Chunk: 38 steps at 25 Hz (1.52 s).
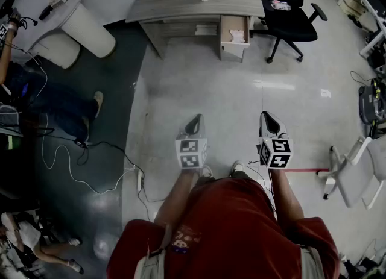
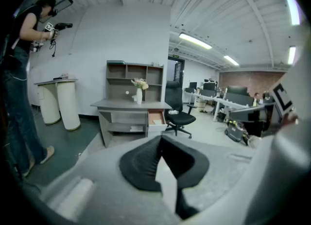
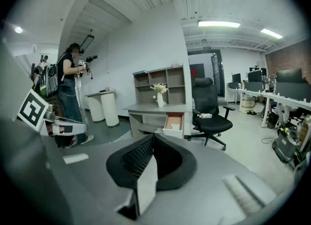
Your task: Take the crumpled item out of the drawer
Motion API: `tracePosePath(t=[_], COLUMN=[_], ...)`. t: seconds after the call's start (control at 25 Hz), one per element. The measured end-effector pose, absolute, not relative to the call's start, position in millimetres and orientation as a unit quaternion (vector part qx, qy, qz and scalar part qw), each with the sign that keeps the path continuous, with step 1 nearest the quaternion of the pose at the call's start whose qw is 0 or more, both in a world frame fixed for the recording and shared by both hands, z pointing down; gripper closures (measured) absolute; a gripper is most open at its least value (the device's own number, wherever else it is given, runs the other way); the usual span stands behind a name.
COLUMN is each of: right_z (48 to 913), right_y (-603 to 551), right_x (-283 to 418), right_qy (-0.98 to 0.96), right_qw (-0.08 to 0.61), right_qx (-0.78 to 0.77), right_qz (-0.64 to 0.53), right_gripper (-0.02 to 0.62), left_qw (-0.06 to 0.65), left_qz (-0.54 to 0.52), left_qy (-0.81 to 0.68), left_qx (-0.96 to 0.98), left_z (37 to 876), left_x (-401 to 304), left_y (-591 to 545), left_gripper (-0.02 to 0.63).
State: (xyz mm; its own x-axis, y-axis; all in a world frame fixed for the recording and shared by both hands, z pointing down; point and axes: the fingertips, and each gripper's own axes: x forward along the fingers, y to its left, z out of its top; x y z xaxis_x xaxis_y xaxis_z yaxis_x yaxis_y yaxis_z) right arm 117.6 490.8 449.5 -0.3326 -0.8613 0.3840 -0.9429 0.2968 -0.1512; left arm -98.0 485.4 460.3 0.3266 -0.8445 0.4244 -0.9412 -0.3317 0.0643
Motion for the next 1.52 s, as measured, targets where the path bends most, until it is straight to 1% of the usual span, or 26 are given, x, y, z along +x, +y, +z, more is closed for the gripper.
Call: tracePosePath(t=[0.4, 0.76, 1.12, 1.52], right_z=[456.1, 461.1, 484.5, 500.2], right_y=[497.1, 491.8, 491.6, 468.1], right_x=[143.9, 185.9, 218.9, 213.1], right_qy=[-0.796, -0.788, -0.794, -0.796], right_qw=[0.114, 0.090, 0.107, 0.118], right_qx=[0.566, 0.579, 0.559, 0.551], right_qz=[0.182, 0.191, 0.214, 0.220], right_gripper=[0.592, 0.594, 0.594, 0.594], left_qw=[0.152, 0.144, 0.158, 0.169], left_qz=[0.170, 0.166, 0.178, 0.186], left_qy=[-0.560, -0.570, -0.591, -0.587], left_qx=[0.797, 0.792, 0.771, 0.769], left_z=[462.9, 460.6, 476.8, 495.8], left_x=[-73.8, -40.3, -18.1, -17.8], left_y=[492.2, 493.0, 499.3, 483.1], left_gripper=[0.607, 0.607, 0.607, 0.609])
